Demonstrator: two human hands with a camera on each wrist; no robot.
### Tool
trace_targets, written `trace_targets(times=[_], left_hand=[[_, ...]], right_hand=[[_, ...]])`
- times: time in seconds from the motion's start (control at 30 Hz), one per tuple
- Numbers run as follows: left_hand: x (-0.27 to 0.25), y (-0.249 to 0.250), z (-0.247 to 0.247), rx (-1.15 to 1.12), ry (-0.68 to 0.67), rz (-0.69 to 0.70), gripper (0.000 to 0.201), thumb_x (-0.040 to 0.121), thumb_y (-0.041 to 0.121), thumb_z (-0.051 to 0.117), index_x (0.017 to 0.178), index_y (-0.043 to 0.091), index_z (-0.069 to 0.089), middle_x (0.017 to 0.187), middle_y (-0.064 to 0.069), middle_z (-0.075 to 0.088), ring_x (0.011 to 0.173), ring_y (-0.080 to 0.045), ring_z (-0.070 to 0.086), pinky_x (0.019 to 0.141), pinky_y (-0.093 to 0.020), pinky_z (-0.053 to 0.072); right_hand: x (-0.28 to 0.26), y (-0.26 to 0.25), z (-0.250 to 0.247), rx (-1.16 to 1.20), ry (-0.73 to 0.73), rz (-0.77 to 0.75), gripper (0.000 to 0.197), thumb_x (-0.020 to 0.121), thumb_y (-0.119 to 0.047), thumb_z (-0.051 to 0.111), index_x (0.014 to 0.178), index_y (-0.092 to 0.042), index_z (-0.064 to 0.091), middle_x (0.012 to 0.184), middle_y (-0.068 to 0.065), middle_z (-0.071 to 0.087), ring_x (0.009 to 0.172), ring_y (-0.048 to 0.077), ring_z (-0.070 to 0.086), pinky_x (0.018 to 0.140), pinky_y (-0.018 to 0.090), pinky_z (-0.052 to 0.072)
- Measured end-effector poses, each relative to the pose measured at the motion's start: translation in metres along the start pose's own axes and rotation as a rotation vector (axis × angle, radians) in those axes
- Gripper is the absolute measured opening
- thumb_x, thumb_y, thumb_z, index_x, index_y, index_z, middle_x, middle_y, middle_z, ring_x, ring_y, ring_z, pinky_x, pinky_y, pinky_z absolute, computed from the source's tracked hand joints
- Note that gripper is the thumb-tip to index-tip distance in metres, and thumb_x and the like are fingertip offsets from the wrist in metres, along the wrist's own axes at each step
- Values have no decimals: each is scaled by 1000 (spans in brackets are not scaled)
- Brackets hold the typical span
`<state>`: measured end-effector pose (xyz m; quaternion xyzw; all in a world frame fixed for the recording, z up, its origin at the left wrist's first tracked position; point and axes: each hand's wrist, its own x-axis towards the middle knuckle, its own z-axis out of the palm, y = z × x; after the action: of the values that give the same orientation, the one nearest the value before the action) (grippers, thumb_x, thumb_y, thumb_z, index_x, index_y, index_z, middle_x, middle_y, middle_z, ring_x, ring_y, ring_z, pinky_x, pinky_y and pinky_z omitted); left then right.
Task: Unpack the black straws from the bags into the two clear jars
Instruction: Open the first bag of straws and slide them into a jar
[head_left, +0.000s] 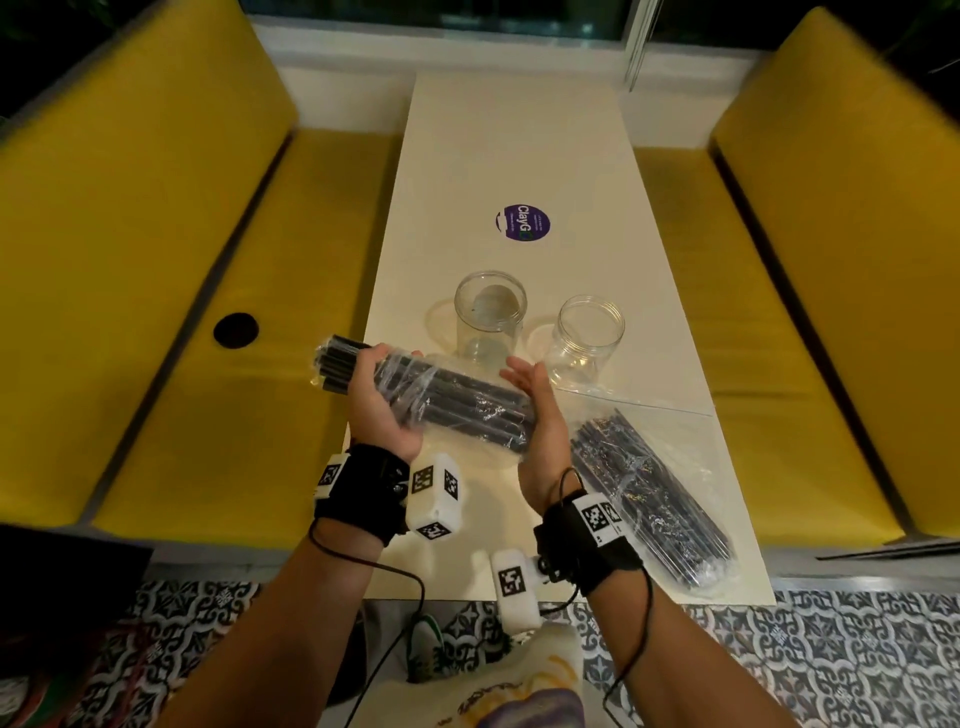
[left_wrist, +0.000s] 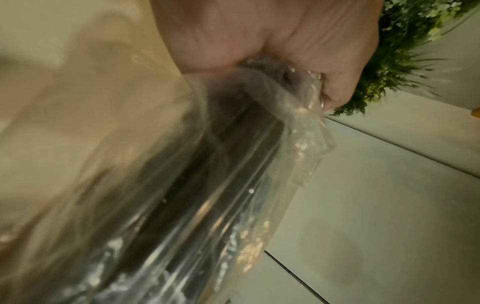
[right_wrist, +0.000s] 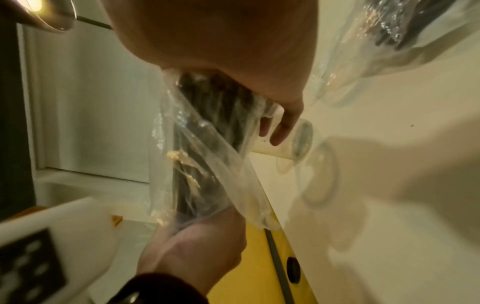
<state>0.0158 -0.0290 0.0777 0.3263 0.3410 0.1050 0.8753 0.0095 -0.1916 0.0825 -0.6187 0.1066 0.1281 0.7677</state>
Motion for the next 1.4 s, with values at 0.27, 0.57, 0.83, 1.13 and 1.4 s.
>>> trace_targets(times=[0.27,0.57,0.83,1.13,1.4], left_hand=[[2,-2,-4,-59,-59,-41,11,100,22,63,92,15,65,85,-3,73,78,-19,74,71,-33,62],[0,-24,-11,-57,-144,-170,45,95,34,71,130,9,63,130,-23,67,120,-37,64,115,-53,49],[-14,-23,-10,50,-291,-298,73,95,66,62,149,17,60,144,-16,68,138,-37,61,117,-52,44],[23,-15,11,443,-38,27,51,104,34,62,149,11,50,146,-18,62,125,-32,65,106,-42,52],[75,-36,87,1311,-193,405,155,58,52,101,170,24,-3,178,-5,18,163,-29,20,129,-51,28]], right_hand=[[-4,13,14,-298,257,-642,42,92,-36,74,129,-23,59,134,5,55,126,7,56,103,25,51],[15,-4,25,474,316,-218,45,82,-15,87,124,-13,71,122,18,74,116,36,71,105,50,56],[21,-25,15,346,358,-369,16,82,8,74,89,-5,72,87,17,68,82,30,64,74,38,55],[90,-130,-46,411,378,-577,25,80,14,67,77,-11,67,77,6,66,75,25,64,69,35,58],[157,-146,-51,321,475,-466,27,78,12,70,72,-15,70,72,4,66,72,22,62,62,30,55]])
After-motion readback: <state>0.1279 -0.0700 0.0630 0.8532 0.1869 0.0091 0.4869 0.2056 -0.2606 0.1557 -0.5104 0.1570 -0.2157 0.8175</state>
